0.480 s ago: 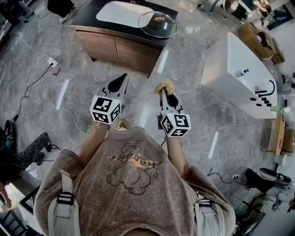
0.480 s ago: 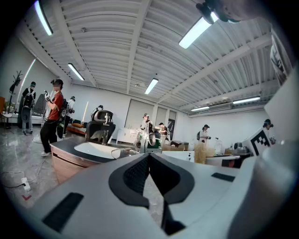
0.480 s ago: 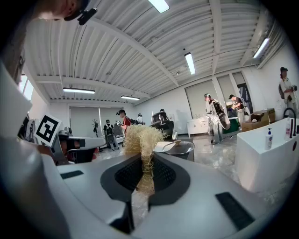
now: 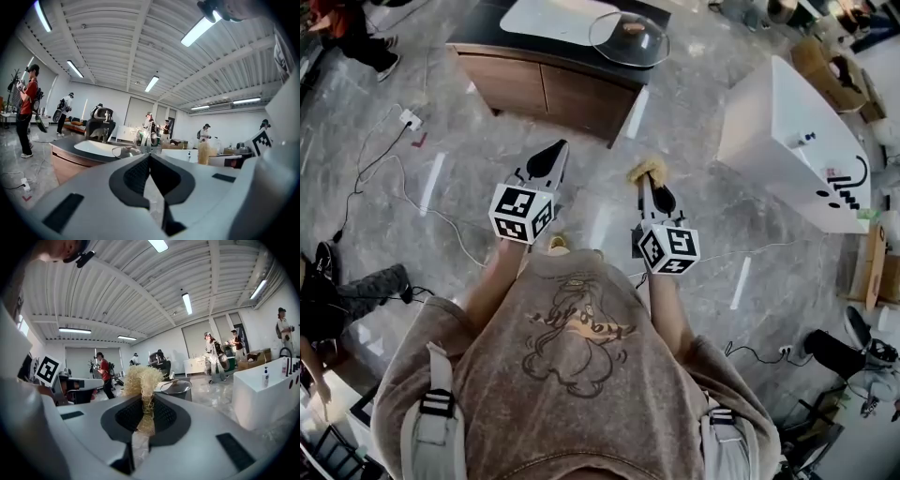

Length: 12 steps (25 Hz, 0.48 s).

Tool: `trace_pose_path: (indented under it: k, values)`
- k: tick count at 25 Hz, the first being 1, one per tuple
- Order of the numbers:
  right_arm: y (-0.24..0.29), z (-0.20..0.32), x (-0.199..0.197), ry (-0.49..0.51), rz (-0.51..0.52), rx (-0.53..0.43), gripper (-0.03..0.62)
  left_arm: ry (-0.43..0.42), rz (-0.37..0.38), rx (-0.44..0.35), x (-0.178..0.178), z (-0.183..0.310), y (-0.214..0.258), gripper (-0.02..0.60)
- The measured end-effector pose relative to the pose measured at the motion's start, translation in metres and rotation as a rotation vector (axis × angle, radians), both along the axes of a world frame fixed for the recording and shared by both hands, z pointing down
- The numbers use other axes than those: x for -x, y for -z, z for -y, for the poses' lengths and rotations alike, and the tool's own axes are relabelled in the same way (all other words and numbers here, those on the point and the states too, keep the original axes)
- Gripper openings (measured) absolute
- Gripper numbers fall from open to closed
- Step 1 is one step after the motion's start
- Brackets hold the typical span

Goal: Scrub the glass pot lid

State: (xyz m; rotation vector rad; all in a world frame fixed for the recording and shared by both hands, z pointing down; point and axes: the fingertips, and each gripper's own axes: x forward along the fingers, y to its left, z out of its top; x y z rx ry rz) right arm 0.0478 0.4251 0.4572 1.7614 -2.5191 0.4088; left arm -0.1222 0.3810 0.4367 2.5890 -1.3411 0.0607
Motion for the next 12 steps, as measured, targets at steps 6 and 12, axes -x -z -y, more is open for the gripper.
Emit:
trace_pose_path:
  k: [6, 12]
  values:
    - [-0.007, 0.004, 0.010, -0.029, -0.009, -0.006, 0.041, -0.041, 0.014, 0.003, 0.008, 0.009, -0.012, 0.017]
    - [-0.007, 0.018, 0.025, -0.040, -0.005, -0.005, 0.041, -0.095, 0.032, -0.004, 0.011, 0.021, -0.012, 0.017]
